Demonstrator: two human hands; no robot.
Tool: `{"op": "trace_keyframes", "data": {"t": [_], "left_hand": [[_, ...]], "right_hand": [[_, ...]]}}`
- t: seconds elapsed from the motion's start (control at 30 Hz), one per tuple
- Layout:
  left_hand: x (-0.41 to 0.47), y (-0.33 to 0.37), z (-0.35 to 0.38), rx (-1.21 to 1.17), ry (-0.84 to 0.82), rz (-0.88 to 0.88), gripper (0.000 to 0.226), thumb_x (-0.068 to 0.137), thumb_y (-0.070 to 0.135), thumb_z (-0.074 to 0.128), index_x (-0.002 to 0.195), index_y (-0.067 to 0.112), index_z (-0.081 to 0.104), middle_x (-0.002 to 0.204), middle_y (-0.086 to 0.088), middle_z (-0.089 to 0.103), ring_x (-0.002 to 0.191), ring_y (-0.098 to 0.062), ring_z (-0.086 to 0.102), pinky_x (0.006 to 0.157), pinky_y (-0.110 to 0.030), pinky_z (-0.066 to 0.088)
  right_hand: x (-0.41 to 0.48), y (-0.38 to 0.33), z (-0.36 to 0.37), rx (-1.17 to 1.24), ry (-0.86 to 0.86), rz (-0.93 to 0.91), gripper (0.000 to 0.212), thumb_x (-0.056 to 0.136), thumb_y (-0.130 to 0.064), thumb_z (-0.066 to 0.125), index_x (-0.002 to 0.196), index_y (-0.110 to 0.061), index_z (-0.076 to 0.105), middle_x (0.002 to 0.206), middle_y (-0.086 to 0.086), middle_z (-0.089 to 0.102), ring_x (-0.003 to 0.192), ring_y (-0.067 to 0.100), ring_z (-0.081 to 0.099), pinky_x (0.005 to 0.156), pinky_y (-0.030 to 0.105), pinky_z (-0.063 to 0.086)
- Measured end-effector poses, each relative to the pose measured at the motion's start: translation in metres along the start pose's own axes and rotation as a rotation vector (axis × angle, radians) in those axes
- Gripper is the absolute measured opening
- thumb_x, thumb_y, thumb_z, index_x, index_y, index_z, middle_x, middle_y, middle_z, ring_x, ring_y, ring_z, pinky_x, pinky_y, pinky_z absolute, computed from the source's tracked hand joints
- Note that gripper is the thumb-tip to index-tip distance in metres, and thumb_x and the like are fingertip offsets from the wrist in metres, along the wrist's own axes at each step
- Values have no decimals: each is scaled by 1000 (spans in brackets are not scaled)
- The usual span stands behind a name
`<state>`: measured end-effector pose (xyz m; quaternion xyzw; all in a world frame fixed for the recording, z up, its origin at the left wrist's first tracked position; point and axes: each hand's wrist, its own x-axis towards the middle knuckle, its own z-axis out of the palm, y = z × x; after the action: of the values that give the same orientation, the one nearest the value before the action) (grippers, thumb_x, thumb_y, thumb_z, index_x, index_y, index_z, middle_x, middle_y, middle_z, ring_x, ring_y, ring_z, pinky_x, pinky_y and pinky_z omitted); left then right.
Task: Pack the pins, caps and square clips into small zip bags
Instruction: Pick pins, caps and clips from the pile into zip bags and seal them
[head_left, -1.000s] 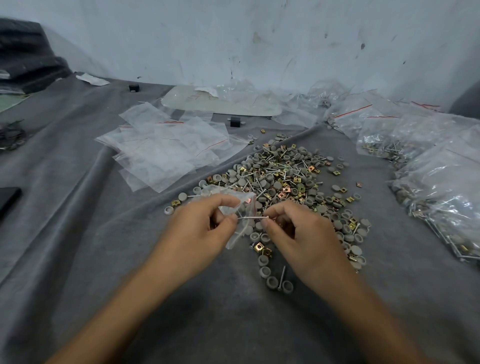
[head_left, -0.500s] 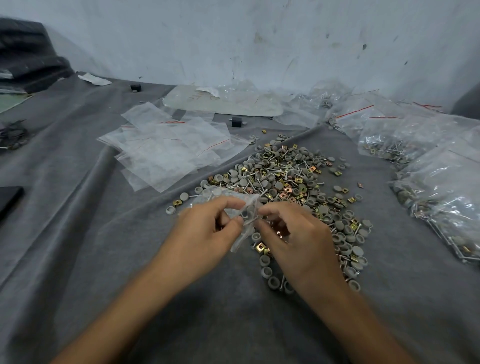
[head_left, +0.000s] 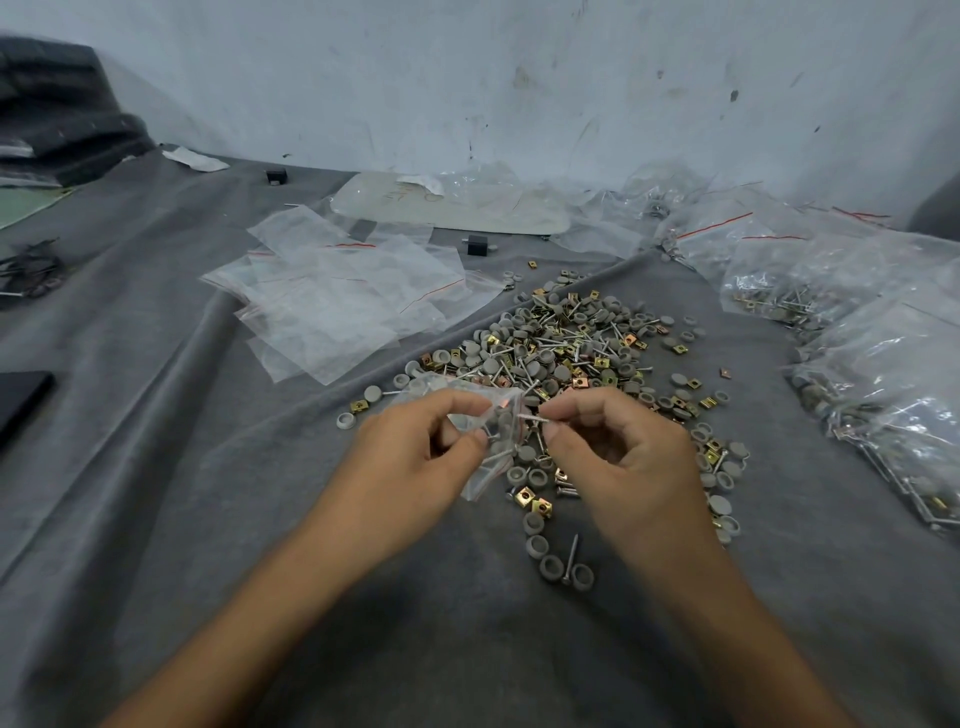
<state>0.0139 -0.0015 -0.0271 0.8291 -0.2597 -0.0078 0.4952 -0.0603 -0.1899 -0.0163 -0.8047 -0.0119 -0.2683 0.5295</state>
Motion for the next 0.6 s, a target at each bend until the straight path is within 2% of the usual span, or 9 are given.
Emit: {"op": "trace_keyframes", "data": {"t": [0.23,0.43,0.53,0.6], "left_hand": [[0,3,0,-9,8,-2,18,98,26,65,111,39,67,65,2,66,60,-9,62,64,-37,55],[-1,5,-1,-26,2,-3,18,98,27,64,113,35,69,62,5,65,57,-4,59,59,-25,49],[0,6,-2,-45,19,-5,17,97,26,66,105,42,67,61,6,64,56,-2,57,59,-25,47],[1,6,-3,-54,26,-10,19,97,26,66,103,44,67,60,7,62,56,-4,56,60,-29,48]], "right_hand": [[-4,2,5,-97,-159,52,10,90,-18,75,96,-26,73,83,-14,72,79,8,70,68,20,55],[-5,2,6,24,-264,68,32,94,-11,69,116,-34,64,106,-17,74,102,4,69,81,18,54],[-4,2,3,42,-292,39,34,97,-7,63,121,-32,62,111,-16,74,106,7,69,81,20,55],[0,2,-3,13,-247,6,33,97,-6,63,118,-32,64,109,-16,74,103,10,70,80,20,55]]}}
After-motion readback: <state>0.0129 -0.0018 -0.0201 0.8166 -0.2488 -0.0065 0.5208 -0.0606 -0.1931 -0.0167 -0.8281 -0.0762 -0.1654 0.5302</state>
